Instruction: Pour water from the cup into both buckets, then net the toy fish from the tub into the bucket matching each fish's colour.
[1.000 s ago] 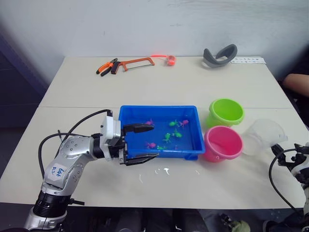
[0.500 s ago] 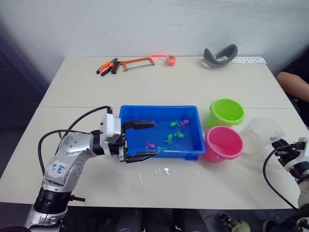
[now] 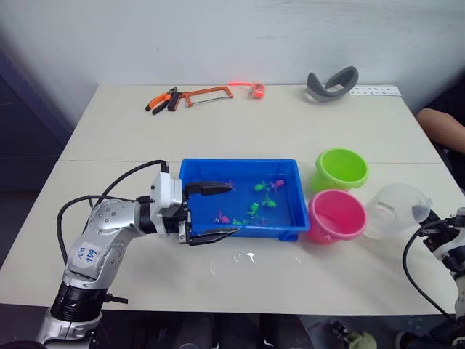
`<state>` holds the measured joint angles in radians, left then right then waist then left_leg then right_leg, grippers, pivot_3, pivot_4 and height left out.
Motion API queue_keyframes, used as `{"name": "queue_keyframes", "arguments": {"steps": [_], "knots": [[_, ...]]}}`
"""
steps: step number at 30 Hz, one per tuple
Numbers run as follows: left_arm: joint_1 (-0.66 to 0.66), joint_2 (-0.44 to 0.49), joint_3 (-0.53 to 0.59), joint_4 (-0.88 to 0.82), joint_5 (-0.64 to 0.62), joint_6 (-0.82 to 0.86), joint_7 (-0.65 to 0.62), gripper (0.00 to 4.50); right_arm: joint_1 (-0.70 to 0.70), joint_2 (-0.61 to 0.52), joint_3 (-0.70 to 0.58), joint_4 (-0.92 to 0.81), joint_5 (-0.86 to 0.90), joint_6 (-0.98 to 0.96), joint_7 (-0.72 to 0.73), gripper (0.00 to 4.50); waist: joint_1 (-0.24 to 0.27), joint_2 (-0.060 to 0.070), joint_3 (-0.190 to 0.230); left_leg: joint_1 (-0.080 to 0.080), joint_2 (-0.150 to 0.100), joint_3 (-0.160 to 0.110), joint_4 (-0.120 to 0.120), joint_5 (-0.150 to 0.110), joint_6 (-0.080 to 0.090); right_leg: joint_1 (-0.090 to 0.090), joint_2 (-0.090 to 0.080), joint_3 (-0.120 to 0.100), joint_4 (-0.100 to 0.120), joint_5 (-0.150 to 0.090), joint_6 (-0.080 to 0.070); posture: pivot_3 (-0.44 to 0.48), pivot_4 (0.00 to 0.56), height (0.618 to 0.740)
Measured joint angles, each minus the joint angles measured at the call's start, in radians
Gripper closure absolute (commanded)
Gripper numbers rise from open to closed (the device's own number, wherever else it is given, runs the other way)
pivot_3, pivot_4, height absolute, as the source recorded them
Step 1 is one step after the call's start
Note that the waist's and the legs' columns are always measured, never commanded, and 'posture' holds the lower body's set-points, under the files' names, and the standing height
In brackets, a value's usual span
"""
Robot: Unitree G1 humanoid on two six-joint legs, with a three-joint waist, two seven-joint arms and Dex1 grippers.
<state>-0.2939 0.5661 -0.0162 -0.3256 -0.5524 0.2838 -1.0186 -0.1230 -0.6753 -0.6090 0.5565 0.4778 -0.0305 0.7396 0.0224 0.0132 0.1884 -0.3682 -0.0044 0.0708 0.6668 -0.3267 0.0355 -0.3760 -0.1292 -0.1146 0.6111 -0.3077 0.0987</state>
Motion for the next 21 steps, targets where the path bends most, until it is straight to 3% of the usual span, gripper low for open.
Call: {"name": "queue_keyframes", "arguments": {"steps": [10,15,21], "knots": [[-0.001,-0.014,-0.004,0.029,-0.005,0.003,-0.023,0.00,0.155,-0.004,-0.087,-0.397,0.026,0.099,-0.138,4.46,0.001,0.001,0.001,0.000,0.000,0.000,-0.001,0.000,0.000,0.000,0.000,0.000,0.000,0.000,0.000,0.000,0.150,0.740],[-0.021,-0.037,-0.009,0.062,-0.016,0.034,-0.035,0.00,0.221,-0.031,-0.112,-0.638,-0.032,0.142,-0.227,4.46,0.002,0.001,0.001,0.000,0.000,0.000,-0.001,0.000,0.000,0.000,0.000,0.000,0.000,0.000,0.000,0.000,0.150,0.740],[-0.065,-0.060,-0.034,0.080,-0.023,0.075,-0.040,0.00,0.276,-0.031,-0.100,-0.803,-0.178,0.137,-0.296,4.46,0.004,0.001,0.001,-0.001,0.000,0.000,-0.001,0.000,0.000,0.000,0.001,0.000,0.000,0.000,0.000,0.000,0.150,0.740]]}}
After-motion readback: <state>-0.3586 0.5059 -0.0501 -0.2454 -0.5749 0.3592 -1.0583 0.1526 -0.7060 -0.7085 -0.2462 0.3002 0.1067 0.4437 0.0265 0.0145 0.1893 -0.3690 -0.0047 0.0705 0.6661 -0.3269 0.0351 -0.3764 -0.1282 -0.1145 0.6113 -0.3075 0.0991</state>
